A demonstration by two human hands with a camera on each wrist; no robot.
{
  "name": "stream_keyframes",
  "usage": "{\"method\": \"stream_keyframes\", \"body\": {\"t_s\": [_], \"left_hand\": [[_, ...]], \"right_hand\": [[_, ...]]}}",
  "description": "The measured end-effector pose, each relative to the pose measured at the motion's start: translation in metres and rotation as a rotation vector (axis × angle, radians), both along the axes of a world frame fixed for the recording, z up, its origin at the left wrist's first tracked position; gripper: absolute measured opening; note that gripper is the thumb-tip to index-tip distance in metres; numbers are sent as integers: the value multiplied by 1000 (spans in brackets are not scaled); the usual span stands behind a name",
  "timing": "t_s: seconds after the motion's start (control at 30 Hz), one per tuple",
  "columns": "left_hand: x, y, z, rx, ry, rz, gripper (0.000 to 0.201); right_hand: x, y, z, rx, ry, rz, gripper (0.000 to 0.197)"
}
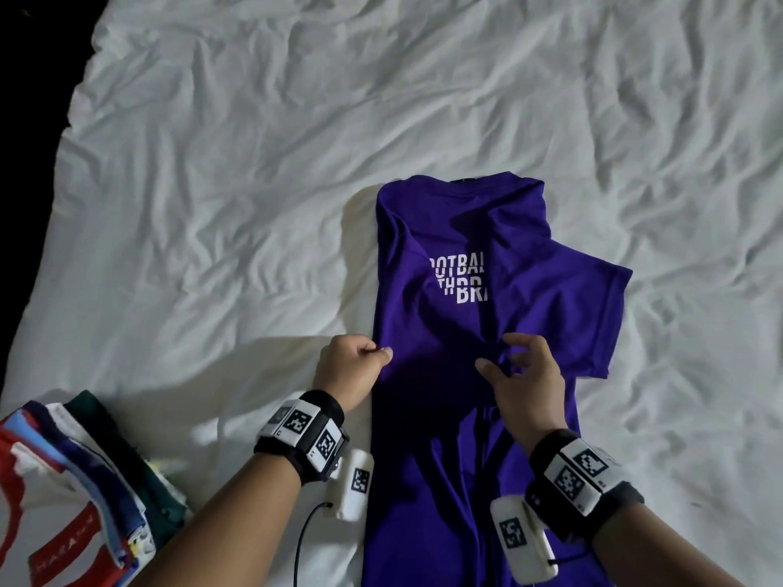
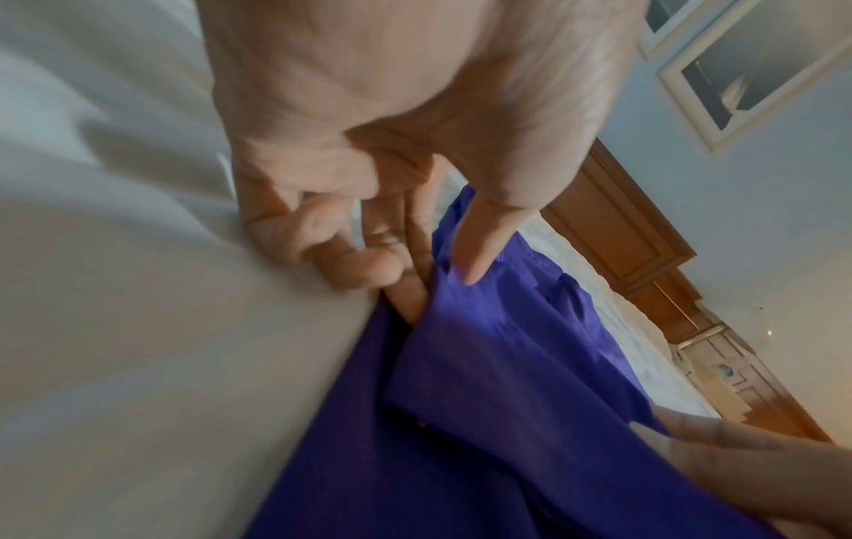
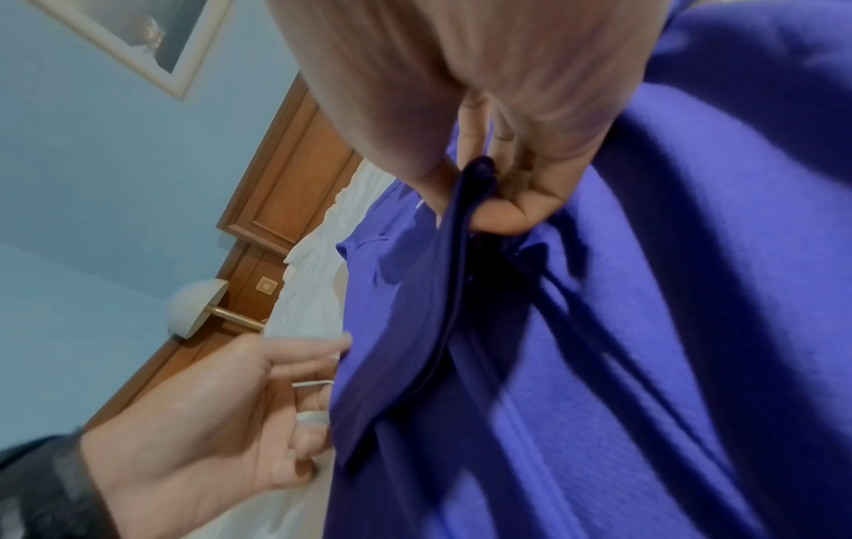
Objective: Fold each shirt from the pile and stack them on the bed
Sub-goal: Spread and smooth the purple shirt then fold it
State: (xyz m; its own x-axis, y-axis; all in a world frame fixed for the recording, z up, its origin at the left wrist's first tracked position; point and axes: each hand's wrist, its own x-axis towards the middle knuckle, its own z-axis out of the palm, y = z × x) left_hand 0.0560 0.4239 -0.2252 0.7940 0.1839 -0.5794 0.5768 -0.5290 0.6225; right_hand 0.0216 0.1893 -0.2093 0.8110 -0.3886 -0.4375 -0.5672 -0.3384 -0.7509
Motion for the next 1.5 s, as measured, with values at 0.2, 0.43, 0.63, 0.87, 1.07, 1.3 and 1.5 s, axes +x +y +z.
{"method": "stream_keyframes", "body": {"t_s": [0.2,0.43,0.63,0.87,1.07,1.3,1.5], "left_hand": [[12,-10,8,219,-22,-109,55],[-5,-26,3,735,-480,-532,52],[-16,-15,-36,645,-380,-846,68],[-15,-58,-3,578,-650,-641,42],[-5,-159,17,343,-831,-866,11],[-8,-222,-2,559,-628,-1090,44],[-10,-219,-4,449,-705,-808,16]], "right_hand": [[-8,0,-4,-99,34,162,61],[-18,9,-1,-673,-203,618,89],[-37,23,-27,-720,-186,1058,68],[9,-46,4,-619,-442,476,24],[84,-127,-7,-603,-94,339,59],[125,-155,-13,-717,166,526,55],[128,-156,-7,-680,93,482,30]]}}
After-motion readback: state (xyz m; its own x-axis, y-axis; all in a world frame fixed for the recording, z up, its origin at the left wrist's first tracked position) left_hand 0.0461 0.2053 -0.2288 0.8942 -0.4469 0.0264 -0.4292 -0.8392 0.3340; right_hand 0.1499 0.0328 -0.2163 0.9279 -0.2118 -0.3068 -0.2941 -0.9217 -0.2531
